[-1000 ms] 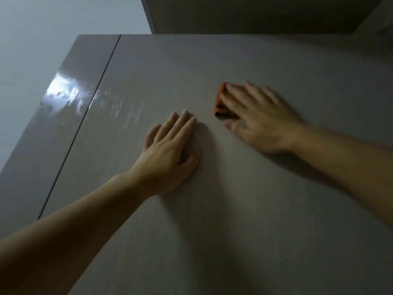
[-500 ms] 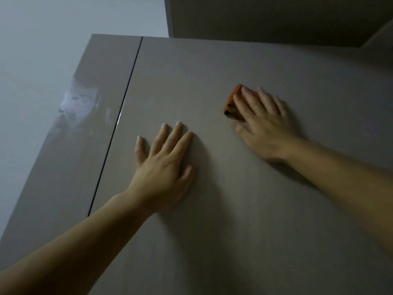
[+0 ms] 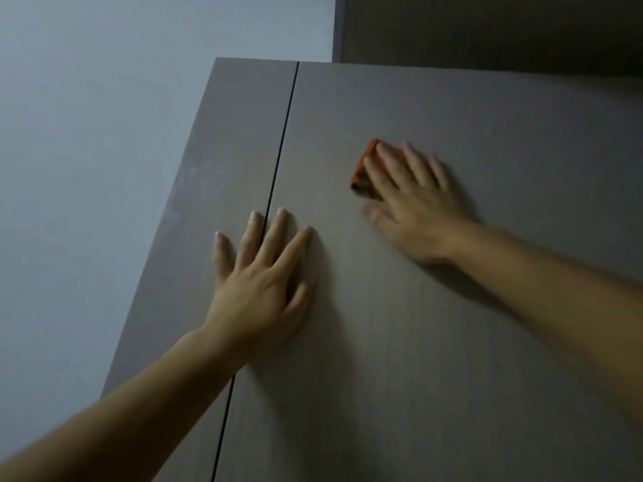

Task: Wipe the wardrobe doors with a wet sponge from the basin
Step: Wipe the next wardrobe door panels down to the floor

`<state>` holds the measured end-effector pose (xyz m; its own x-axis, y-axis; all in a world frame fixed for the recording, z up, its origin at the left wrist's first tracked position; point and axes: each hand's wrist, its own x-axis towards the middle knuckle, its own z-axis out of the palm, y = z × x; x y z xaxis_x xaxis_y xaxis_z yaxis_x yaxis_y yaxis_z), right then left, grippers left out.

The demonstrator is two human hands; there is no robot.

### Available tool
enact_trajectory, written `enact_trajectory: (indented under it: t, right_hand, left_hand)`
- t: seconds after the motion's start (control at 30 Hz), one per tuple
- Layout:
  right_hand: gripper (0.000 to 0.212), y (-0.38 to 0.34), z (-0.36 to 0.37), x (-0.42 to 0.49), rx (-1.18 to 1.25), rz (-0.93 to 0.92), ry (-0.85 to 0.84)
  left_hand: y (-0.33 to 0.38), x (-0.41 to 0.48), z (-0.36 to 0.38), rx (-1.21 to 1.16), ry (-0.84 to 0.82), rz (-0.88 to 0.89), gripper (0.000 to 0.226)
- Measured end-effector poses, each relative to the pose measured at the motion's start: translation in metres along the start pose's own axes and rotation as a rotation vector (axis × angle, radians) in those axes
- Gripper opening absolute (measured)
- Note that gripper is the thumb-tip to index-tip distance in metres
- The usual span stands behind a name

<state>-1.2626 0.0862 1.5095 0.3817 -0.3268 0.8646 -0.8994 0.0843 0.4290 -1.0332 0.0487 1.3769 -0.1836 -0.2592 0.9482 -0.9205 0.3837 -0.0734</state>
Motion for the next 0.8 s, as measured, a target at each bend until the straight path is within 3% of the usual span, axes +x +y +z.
enact_trajectory:
  t: [0.13, 0.2, 0.33, 0.4, 0.53, 0.6, 0.73, 0.8]
  right_hand:
    - [0.076, -0.042, 0.011, -0.043, -0.055, -0.408, -0.064]
    - [0.077, -0.038, 0.004, -0.017, -0.026, -0.340, -0.052]
    - [0.082, -0.040, -0.008, 0.038, 0.028, -0.023, -0.028]
    - [0.086, -0.067, -0.003, 0.028, 0.030, -0.093, -0.013]
    - [0.077, -0.104, 0.008, -0.009, -0.011, -0.429, -0.060]
    - [0.075, -0.103, 0.000, 0.015, 0.002, -0.398, -0.057]
    - [0.069, -0.115, -0.017, 0.090, 0.037, -0.132, -0.030]
    - [0.069, -0.140, -0.018, 0.093, 0.053, -0.150, -0.019]
  left_hand:
    - [-0.019, -0.010, -0.008, -0.050, 0.039, 0.040, 0.078]
    - [-0.031, -0.018, -0.011, -0.046, 0.062, 0.001, 0.078]
    - [-0.050, -0.035, -0.012, -0.012, 0.061, -0.110, 0.077]
    - [-0.058, -0.043, -0.011, -0.008, 0.033, -0.111, 0.075]
    - [-0.070, -0.047, -0.009, -0.042, 0.024, -0.070, 0.078]
    - [-0.071, -0.052, -0.009, -0.056, 0.043, -0.087, 0.079]
    - [-0.063, -0.082, -0.001, -0.057, 0.030, -0.168, 0.080]
    - [-0.063, -0.098, 0.009, -0.075, 0.042, -0.185, 0.079]
